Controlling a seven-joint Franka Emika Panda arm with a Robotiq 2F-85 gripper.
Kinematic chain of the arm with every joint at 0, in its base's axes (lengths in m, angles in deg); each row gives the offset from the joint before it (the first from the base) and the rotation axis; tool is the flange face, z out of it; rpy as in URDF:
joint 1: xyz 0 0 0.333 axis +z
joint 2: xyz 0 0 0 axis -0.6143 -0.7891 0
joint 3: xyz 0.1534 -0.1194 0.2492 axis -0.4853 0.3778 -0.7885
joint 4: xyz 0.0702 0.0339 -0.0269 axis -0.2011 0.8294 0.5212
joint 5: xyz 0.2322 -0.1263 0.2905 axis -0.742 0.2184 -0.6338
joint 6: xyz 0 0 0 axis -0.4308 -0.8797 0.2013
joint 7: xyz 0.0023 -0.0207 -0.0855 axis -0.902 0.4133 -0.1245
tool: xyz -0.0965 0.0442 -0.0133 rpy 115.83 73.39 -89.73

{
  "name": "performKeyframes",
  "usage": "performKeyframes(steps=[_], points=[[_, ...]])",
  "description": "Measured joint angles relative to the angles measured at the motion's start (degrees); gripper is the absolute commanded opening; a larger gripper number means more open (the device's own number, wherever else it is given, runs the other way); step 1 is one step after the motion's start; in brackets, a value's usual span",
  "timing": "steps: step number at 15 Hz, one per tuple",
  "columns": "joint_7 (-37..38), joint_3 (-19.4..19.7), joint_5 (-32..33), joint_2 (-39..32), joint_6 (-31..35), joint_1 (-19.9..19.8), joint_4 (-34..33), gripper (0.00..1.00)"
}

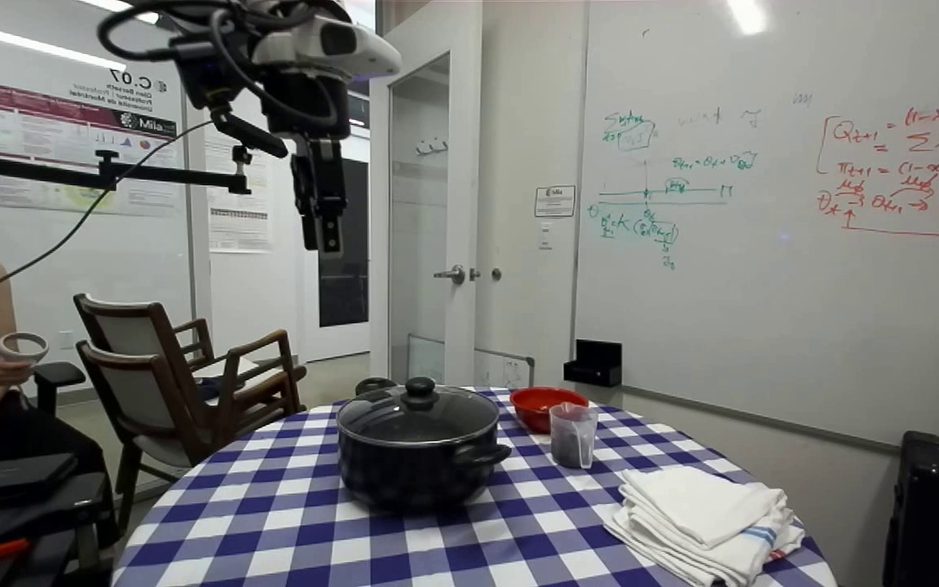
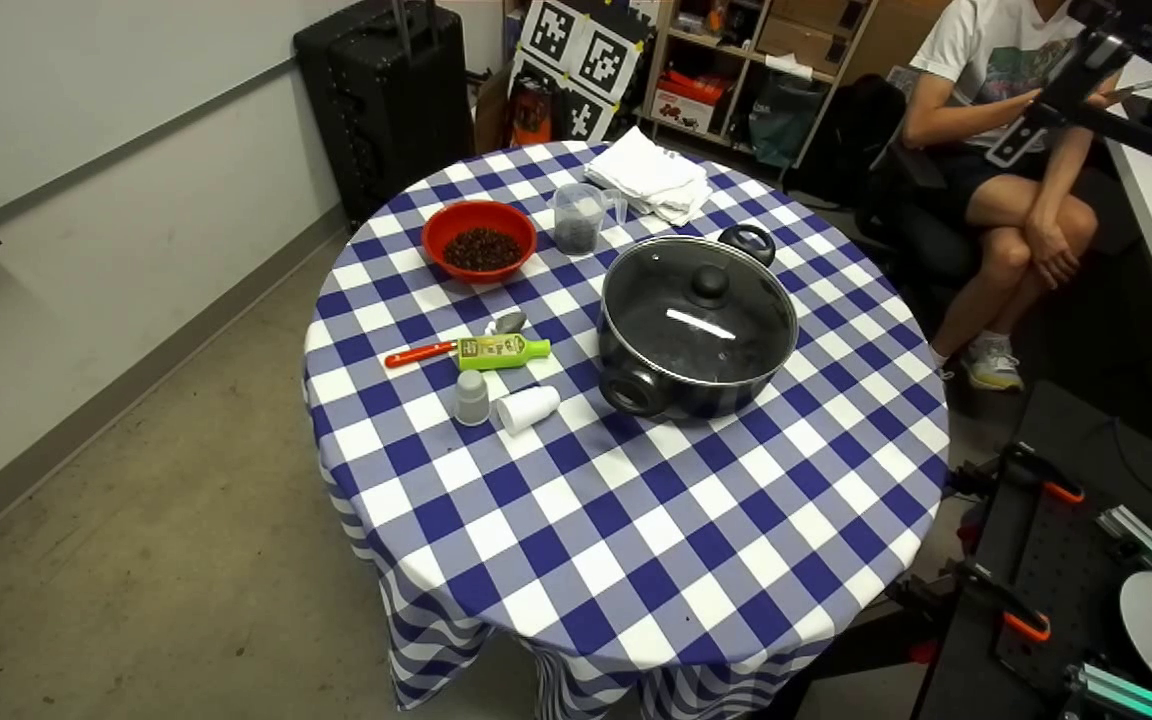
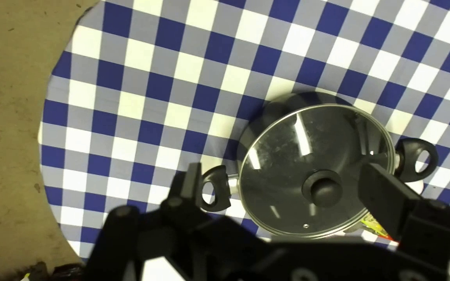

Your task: Put the lid on the table, then put the lid back on the pot

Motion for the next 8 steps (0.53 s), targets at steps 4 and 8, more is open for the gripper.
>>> performKeyframes(steps=[4,8], points=[[3.8,-3.1,-2.7,-9.0,-0.6,0.5,-7.6,1.00],[8.0,-6.2,-2.4,-16.3,1.2,0.5,-12.8,1.00]])
